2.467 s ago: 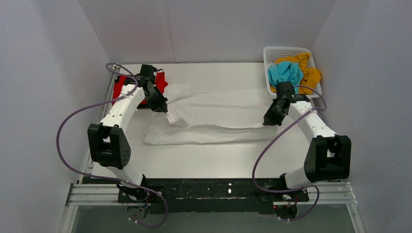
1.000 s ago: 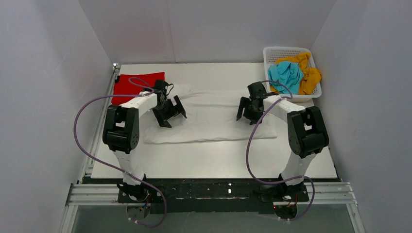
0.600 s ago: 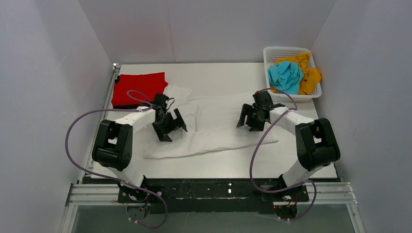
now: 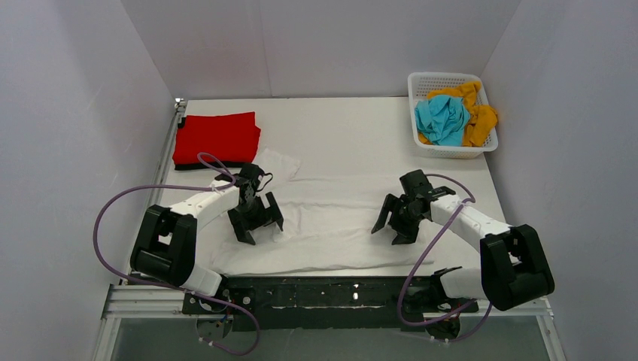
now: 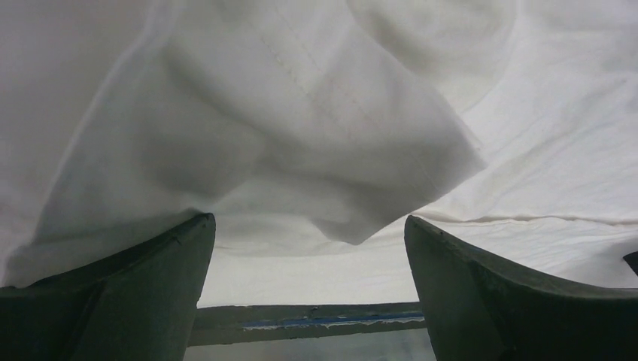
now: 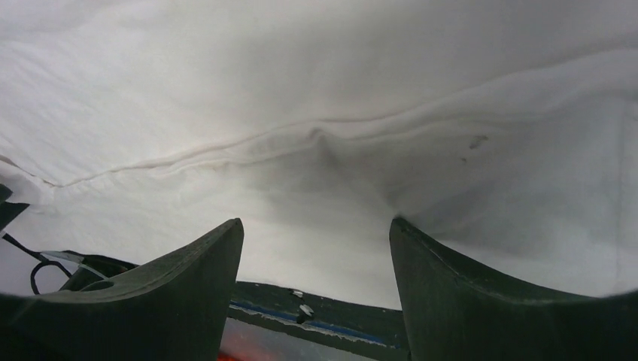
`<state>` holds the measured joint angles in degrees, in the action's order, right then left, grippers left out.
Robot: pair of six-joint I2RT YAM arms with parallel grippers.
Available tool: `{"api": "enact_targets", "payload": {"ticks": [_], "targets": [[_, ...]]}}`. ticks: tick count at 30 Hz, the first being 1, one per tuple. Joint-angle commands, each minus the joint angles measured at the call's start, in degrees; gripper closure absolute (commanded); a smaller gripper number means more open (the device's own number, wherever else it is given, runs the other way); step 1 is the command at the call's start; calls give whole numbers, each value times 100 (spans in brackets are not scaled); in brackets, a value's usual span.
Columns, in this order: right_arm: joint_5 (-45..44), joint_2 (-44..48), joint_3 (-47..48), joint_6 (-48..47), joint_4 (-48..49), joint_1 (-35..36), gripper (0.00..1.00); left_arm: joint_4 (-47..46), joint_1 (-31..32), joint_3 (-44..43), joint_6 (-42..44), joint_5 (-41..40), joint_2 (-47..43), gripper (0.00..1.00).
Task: Fold and stack the t-shirts
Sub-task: Fold the flattened tshirt in 1/3 of the way, then grab the side of the flattened tshirt furthest away from the robot with both arms
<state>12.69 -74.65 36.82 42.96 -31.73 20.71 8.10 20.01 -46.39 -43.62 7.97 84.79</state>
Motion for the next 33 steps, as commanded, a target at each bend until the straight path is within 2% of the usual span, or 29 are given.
{"api": "enact_targets", "payload": {"ticks": [1,10,13,17,22,25,27,33], "targets": [[-265,247,-131,305,-853,19,20,690,21,-201,136,-59,46,2],[-286,544,-266,416,-862,29,20,1015,20,-88,58,-31,-129,2],[-337,662,-39,253,-817,30,19,1149,20,-87,136,-172,-267,2],[-662,821,761,64,-975,20,15,1353,16,-848,386,-497,-514,2],[-1583,1009,1669,-55,-1014,-57,10,1222,-130,-1873,618,-1228,-546,2],[-1963,1083,1925,-39,-999,-269,10,799,-449,-2377,816,-1137,-93,2],[-2012,1173,1964,-35,-855,-445,10,692,-666,-2909,982,-974,568,2],[-1650,1362,1750,-176,-389,-850,9,538,-1081,-5021,1935,-207,2506,2]]}}
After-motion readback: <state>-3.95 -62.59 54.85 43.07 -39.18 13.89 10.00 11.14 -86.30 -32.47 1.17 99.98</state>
